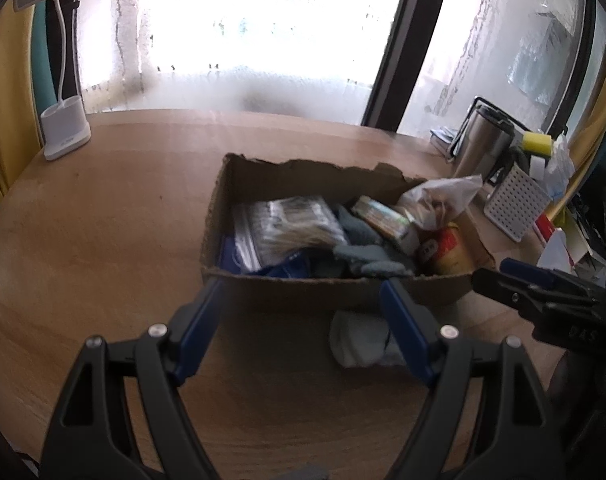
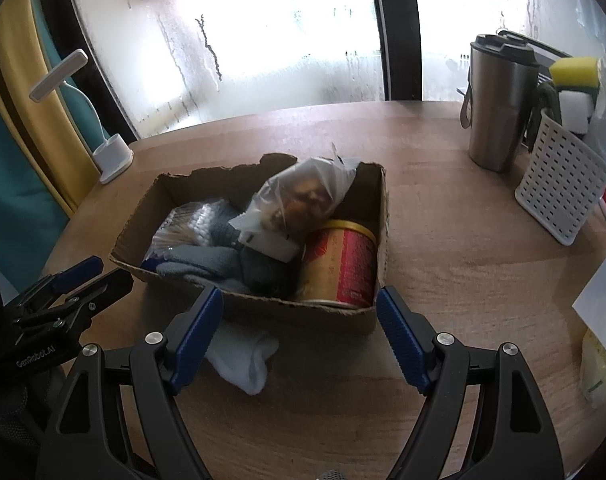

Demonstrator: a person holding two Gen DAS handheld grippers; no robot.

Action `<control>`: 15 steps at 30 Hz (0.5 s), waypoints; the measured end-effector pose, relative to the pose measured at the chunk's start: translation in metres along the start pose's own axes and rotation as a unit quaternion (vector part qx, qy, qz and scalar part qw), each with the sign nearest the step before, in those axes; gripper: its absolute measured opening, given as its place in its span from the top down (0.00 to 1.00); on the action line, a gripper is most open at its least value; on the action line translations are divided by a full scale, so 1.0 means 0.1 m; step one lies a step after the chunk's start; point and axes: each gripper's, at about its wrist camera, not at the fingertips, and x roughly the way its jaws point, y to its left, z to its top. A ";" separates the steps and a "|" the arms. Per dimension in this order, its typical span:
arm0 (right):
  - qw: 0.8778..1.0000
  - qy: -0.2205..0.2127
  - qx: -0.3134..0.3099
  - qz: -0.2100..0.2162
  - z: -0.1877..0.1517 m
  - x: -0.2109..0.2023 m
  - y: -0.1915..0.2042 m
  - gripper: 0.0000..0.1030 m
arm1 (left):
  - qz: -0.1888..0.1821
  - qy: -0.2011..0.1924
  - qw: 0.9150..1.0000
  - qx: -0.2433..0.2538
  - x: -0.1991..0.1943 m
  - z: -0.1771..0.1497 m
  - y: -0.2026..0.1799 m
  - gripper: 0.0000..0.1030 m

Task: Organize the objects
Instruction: 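Lift both open tools up away from the box toward the white socks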

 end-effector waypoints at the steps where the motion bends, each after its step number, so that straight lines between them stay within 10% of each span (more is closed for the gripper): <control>1: 1.000 0.001 0.000 0.000 -0.01 0.00 0.00 0.21 | -0.002 0.002 1.000 0.001 0.00 -0.01 -0.01 0.22; 15: 1.000 0.003 0.009 0.010 -0.18 -0.02 -0.09 0.21 | 0.002 0.025 1.000 0.012 0.04 -0.18 -0.13 0.14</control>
